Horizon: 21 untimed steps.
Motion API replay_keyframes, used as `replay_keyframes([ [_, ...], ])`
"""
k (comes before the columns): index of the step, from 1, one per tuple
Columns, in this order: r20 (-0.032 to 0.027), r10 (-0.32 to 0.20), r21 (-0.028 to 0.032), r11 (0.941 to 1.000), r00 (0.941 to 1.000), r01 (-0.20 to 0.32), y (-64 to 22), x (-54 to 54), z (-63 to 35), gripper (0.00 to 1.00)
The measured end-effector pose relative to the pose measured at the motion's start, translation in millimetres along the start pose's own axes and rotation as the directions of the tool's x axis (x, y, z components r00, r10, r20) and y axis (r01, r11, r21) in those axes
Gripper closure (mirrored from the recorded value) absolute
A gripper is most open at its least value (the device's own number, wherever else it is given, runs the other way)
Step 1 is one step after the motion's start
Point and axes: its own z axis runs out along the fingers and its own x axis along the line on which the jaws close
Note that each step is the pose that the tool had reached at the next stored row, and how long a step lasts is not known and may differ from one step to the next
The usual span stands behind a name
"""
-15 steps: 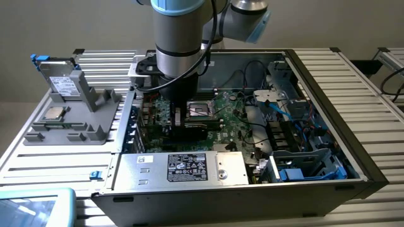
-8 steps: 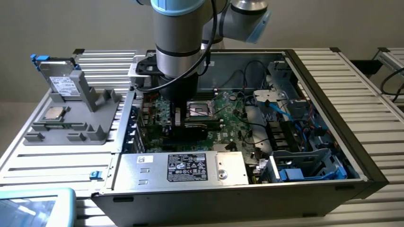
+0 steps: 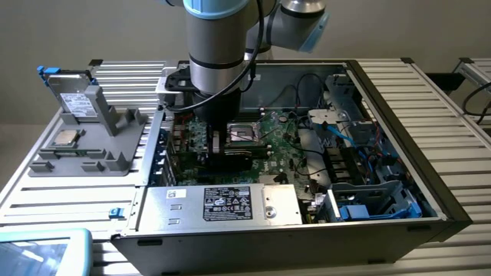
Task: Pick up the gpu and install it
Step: 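Insert the gpu into the slot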
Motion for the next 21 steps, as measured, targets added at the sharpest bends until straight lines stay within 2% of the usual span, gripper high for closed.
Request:
replay_keyframes([
  [21, 0.0000, 0.000, 0.0000, 1.0000, 1.0000, 0.000, -0.1, 0.0, 1.5, 0.73],
])
